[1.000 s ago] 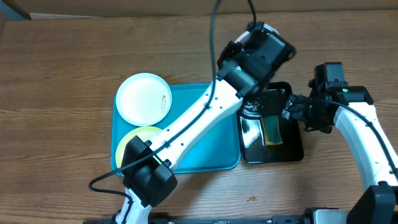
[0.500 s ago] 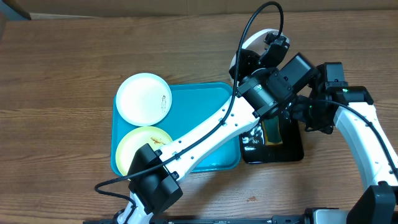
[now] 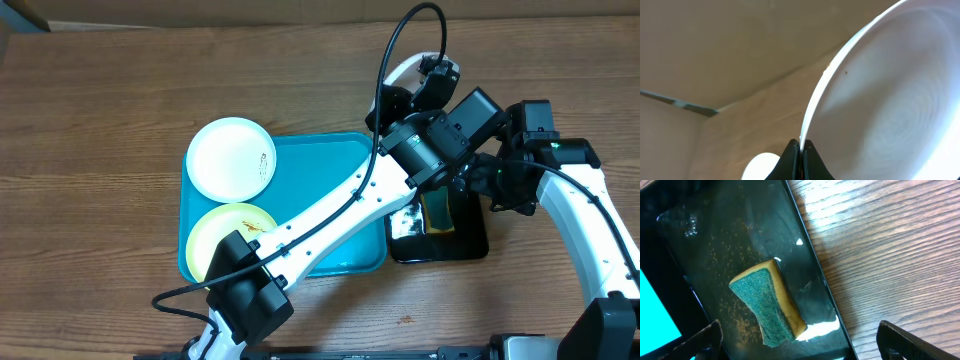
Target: Clean dirty plates on tray and stack at the side
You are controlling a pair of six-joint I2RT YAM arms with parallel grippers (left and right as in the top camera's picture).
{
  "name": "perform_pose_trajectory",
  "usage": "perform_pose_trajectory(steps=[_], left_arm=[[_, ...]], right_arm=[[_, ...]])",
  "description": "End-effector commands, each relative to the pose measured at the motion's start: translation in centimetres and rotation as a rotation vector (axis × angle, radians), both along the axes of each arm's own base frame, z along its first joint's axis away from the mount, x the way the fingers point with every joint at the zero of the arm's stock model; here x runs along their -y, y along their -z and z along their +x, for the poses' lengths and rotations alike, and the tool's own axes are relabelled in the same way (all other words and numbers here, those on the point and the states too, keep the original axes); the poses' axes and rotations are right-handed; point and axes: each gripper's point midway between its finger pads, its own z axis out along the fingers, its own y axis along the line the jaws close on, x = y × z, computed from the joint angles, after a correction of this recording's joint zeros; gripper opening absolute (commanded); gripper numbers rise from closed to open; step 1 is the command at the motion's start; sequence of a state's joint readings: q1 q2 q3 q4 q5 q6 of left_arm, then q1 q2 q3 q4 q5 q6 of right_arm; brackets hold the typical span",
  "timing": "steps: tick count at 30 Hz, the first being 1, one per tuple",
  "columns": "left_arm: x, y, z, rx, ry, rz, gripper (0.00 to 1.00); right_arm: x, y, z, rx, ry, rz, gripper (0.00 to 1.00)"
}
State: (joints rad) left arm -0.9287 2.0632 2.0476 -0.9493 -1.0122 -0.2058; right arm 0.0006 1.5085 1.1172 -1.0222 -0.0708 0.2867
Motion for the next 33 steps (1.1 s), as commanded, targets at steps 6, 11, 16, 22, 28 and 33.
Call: perform_pose_trajectory(steps=[6,11,16,22,28,33], left_arm=[[-0.8,3.4,1.8,-0.178,-0.026,-0.275,0.04],[-3.0,5.7,3.3,-0.358,-0.034,-0.439,0.04],[-9.1,7.0,5.2,-0.497,-0.134,-0.598,0.04],[-21.0,8.4,6.8,-0.587,-0.361,-0.771,0.04],[-35.2,8.9,6.9,-0.512,-0.638,-0.954,0.04],[-46.2,10.3,4.1,-0.416,-0.878,-1.036,0.04]], right_arm=[[0.2,0.3,-0.1,-0.009,0.002,-0.006,1.0],[0.2,0.3,-0.1,-0.009,0.002,-0.006,1.0],[0.2,0.3,-0.1,-0.009,0.002,-0.006,1.0],[0.2,0.3,-0.1,-0.009,0.002,-0.006,1.0],[0.2,0.3,-0.1,-0.009,0.002,-0.006,1.0],[0.2,0.3,-0.1,-0.009,0.002,-0.006,1.0]])
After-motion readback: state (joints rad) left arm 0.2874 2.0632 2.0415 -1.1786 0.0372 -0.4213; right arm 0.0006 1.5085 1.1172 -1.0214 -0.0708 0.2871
